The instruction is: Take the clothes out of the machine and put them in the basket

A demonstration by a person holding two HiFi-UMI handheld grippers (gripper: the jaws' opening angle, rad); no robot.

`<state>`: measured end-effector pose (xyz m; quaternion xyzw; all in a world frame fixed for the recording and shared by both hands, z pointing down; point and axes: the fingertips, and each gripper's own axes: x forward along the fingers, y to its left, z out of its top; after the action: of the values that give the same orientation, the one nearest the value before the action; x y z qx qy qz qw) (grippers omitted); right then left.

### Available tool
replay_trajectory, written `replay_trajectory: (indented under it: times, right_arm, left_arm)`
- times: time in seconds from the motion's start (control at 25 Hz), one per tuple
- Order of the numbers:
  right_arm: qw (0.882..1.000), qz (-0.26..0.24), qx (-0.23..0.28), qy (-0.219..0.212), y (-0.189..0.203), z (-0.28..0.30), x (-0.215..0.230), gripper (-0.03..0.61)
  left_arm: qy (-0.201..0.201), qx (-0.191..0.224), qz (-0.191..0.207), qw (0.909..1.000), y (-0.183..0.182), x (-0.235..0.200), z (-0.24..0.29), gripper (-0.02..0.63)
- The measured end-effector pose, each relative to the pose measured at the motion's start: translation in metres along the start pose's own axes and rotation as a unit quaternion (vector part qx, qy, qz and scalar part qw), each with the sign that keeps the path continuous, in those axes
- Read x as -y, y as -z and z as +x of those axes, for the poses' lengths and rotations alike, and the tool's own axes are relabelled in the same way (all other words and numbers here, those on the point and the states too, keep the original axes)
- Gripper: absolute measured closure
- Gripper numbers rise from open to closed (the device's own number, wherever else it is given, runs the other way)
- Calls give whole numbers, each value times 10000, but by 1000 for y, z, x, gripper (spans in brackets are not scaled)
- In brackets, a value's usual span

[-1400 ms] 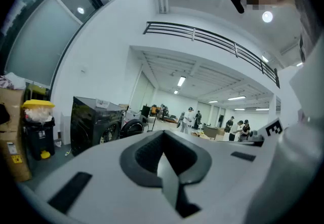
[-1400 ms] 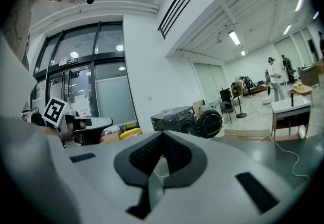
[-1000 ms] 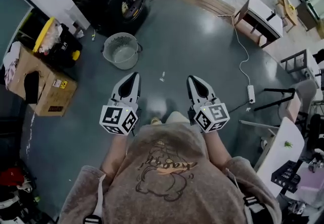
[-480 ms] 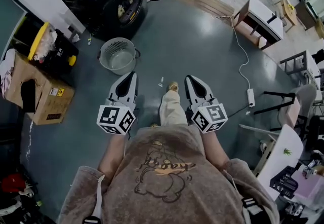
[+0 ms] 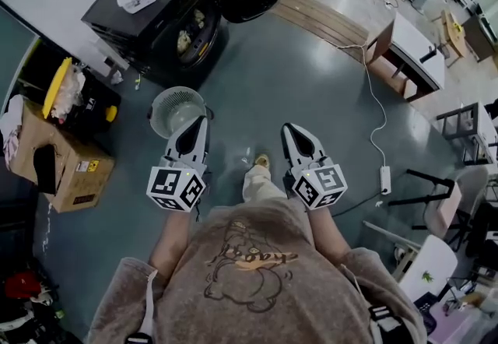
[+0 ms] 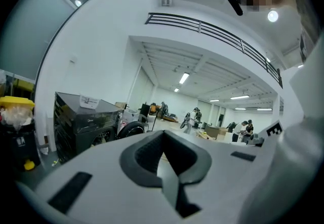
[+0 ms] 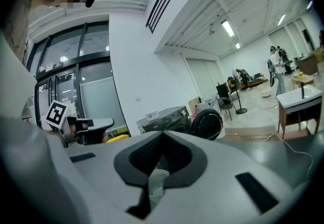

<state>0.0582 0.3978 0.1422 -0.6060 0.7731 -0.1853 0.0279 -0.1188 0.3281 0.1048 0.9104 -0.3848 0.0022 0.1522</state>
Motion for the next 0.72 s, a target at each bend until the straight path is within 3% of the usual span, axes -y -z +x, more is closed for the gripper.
replay_trajectory:
  times: [0.32, 0.72]
  right_arm:
    - [9992, -98, -130, -360, -46, 76, 71, 589]
    - [9964, -201, -415, -715, -60, 158, 116, 589]
  left_arm:
    - [-362, 175, -52, 9992, -28, -24, 101, 606]
    - [-549, 284, -65, 9981, -44, -59, 184, 606]
